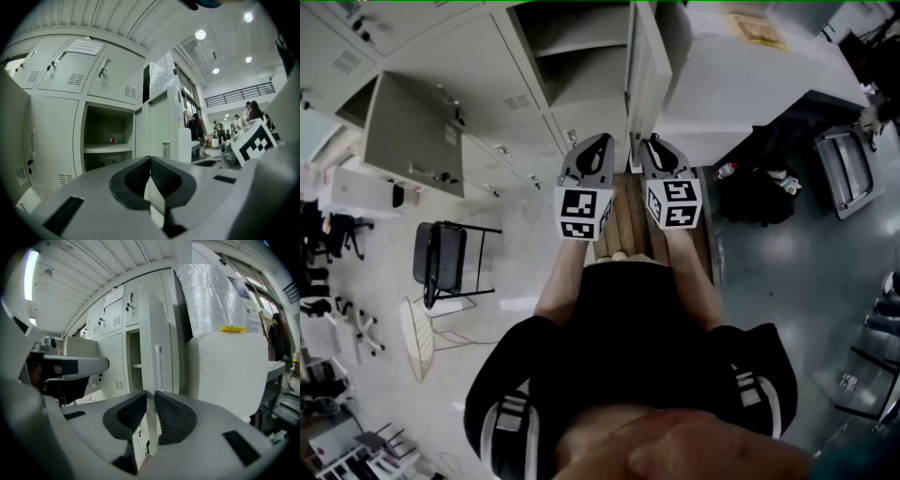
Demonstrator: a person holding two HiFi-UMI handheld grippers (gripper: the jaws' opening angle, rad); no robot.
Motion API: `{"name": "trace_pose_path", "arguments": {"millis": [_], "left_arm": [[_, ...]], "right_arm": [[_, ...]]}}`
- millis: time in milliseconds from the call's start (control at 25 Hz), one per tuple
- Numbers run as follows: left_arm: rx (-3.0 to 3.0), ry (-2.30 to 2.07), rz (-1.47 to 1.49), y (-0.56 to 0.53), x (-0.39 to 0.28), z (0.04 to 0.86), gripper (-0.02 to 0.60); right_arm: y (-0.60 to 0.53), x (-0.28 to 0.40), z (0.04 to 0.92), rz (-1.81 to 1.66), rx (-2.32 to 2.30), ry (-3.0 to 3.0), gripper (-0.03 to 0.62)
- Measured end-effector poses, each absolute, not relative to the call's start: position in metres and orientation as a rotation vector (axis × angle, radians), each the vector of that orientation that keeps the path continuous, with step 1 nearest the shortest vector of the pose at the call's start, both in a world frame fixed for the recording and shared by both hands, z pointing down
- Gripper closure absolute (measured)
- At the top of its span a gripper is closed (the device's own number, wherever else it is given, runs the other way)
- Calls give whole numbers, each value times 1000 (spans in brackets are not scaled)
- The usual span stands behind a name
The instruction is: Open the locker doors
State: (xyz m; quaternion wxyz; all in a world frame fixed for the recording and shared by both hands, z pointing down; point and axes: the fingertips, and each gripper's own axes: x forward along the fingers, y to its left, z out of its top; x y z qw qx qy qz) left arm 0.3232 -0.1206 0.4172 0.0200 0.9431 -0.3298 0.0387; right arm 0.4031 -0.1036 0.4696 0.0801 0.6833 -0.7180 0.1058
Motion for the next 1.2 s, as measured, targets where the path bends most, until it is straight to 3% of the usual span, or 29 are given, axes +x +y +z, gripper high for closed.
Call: {"name": "trace_pose_path", "arguments": {"millis": [360, 600, 1200], "left_arm": [[2927, -994, 69, -120, 332, 405, 571], [2923, -1076, -16, -128, 311, 382, 571], [2945, -1255, -154, -171, 228, 296, 571]], "right_arm": [[-85, 414, 444, 120, 2103, -1975, 566], [-87, 368, 401, -58, 1999, -2137, 569], [-159, 297, 320, -88, 1833, -2429, 569]]}}
